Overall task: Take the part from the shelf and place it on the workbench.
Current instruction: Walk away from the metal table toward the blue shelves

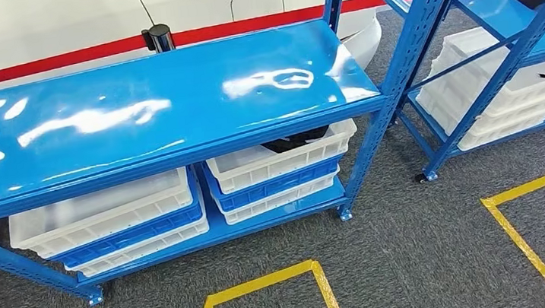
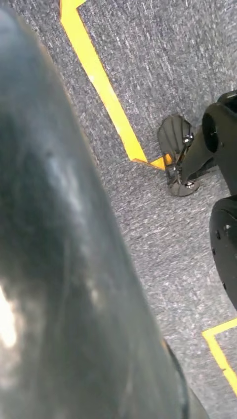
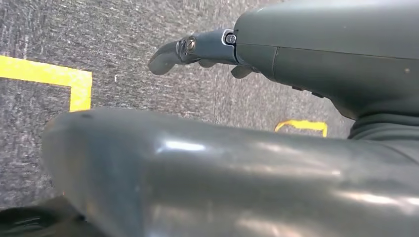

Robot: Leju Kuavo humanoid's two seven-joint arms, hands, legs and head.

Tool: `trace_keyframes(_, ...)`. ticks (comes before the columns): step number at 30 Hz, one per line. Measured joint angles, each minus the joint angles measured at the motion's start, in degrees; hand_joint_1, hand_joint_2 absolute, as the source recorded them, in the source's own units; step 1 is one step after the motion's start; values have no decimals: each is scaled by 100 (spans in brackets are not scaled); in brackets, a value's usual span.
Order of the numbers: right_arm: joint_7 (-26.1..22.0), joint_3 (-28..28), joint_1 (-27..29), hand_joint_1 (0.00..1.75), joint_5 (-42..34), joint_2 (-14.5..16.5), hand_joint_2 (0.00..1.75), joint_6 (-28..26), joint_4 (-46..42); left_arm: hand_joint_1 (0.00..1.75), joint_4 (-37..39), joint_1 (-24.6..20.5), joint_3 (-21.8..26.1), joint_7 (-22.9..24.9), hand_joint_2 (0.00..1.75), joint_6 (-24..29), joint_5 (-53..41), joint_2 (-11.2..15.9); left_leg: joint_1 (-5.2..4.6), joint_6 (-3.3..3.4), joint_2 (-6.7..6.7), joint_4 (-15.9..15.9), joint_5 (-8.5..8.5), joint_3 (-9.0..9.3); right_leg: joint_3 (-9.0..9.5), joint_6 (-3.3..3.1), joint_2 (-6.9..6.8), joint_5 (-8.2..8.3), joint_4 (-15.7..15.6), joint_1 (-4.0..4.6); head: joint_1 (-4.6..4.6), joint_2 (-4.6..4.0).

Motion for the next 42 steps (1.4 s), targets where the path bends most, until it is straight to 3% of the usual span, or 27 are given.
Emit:
trace_keyframes(1,2,0,4,0,10,-2,0,0,0,0,0,2,1,-1,0,1,1,2,6,57,-10,-30,-52,75,-275,50,-6,-14,321,1,13,0)
trace_keyframes(2,2,0,8,0,14,-3,0,0,1,0,1,3,1,-1,0,1,1,1,4,72,-20,-31,-112,140,-509,91,-9,71,481,0,22,1)
trace_keyframes(4,2,-1,12,0,14,-10,0,-1,2,0,1,6,2,0,0,1,1,-2,-8,34,-34,-33,-199,237,-264,156,-26,548,-311,9,33,1)
trace_keyframes(6,2,1,4,0,15,-9,0,-1,3,0,1,-1,3,0,0,1,1,-5,-35,-25,-46,-46,-278,278,-72,86,-36,750,-758,37,37,0)
trace_keyframes(8,6,2,-5,0,20,-4,0,0,3,0,0,-9,3,-1,0,1,1,-4,-49,-81,-50,-91,-318,318,-16,-16,-31,735,-802,56,38,1)
trace_keyframes(11,22,0,6,0,25,-4,0,0,3,0,-5,-8,3,-3,0,2,-1,2,-52,-170,14,44,-434,346,115,-121,-30,701,-870,-25,13,1)
trace_keyframes(12,25,-1,7,0,26,-3,0,0,3,0,-6,-7,3,-4,0,4,-1,4,-49,-193,37,308,-551,228,170,-159,-33,680,-887,-44,-4,1)
trace_keyframes(14,26,-1,-1,0,27,2,0,2,3,0,-6,-9,3,-7,0,6,-3,4,-43,-219,48,1090,-826,-232,244,-230,-41,622,-892,-35,-20,1)
trace_keyframes(15,28,-1,-4,0,27,3,0,4,3,0,-5,-6,3,-7,0,6,-4,4,-37,-226,47,1383,-870,-452,279,-246,-38,592,-892,-30,-19,0)
trace_keyframes(16,32,-1,-4,0,27,3,0,7,3,0,-5,1,3,-7,0,5,-5,4,-31,-229,46,1483,-799,-582,320,-252,-29,557,-891,-26,-18,0)
trace_keyframes(17,37,-1,3,0,27,3,0,11,3,0,-4,6,3,-6,0,5,-5,5,-22,-229,47,1355,-610,-598,373,-243,-18,520,-891,-27,-20,0)
trace_keyframes(19,44,-1,15,0,28,4,0,19,4,0,-4,13,3,-5,0,5,-7,8,-7,-213,48,689,-107,-394,480,-206,2,432,-889,-21,-21,1)
trace_keyframes(21,45,-1,6,0,29,5,0,23,5,0,-3,7,3,-3,0,4,-8,9,-13,-179,40,161,113,-190,519,-146,14,347,-885,11,-22,1)
trace_keyframes(24,44,0,-19,0,30,3,0,25,4,0,-2,-1,3,1,0,4,-8,7,-29,-92,28,28,70,-120,541,-60,14,296,-927,18,-17,1)
trace_keyframes(26,46,0,-22,0,36,-1,0,26,2,0,-3,2,4,3,0,7,-8,7,-6,-20,26,-17,61,-47,469,-19,3,204,-746,16,3,0)
trace_keyframes(27,48,1,-23,0,40,-2,0,26,1,0,-3,1,5,4,0,8,-7,5,8,14,26,-34,51,-9,325,-20,-3,103,-485,15,17,0)
trace_keyframes(30,55,2,-19,0,49,2,0,25,1,0,-4,-7,5,14,0,4,-7,2,2,68,19,-38,-21,37,-419,-33,-8,-198,613,5,37,0)
trace_keyframes(31,60,1,-13,0,50,1,0,23,1,0,-4,-6,5,23,0,3,-7,2,3,68,11,-38,-53,69,-572,2,-8,-157,744,3,37,0)
trace_keyframes(32,64,1,-7,0,51,-1,0,23,1,0,-4,-3,5,32,0,2,-7,2,5,61,2,-38,-90,116,-593,59,-10,-2,614,-1,39,0)
trace_keyframes(34,69,0,-2,0,54,-8,0,21,1,0,-4,3,5,43,0,1,-7,-2,12,26,-11,-40,-171,216,-367,160,-27,466,-130,-10,45,1)
trace_keyframes(35,69,1,-3,0,55,-8,0,20,2,0,-4,2,5,46,0,-1,-8,-3,-1,-5,-17,-42,-218,249,-225,163,-36,643,-480,0,50,1)
trace_keyframes(37,69,2,-16,0,58,-4,0,19,3,0,-4,-3,5,51,0,-2,-8,-3,-25,-71,-24,-65,-282,283,-79,68,-42,767,-768,29,53,1)
trace_keyframes(40,69,1,-16,0,63,-2,0,17,3,0,-5,-11,5,54,0,-2,-8,-2,-27,-154,-16,-91,-335,350,-18,-71,-26,735,-795,16,42,0)
trace_keyframes(42,69,-1,-9,0,70,-2,0,17,3,0,-6,-13,5,52,0,-2,-8,-2,-18,-204,7,228,-505,237,65,-160,-24,702,-829,-24,21,-1)
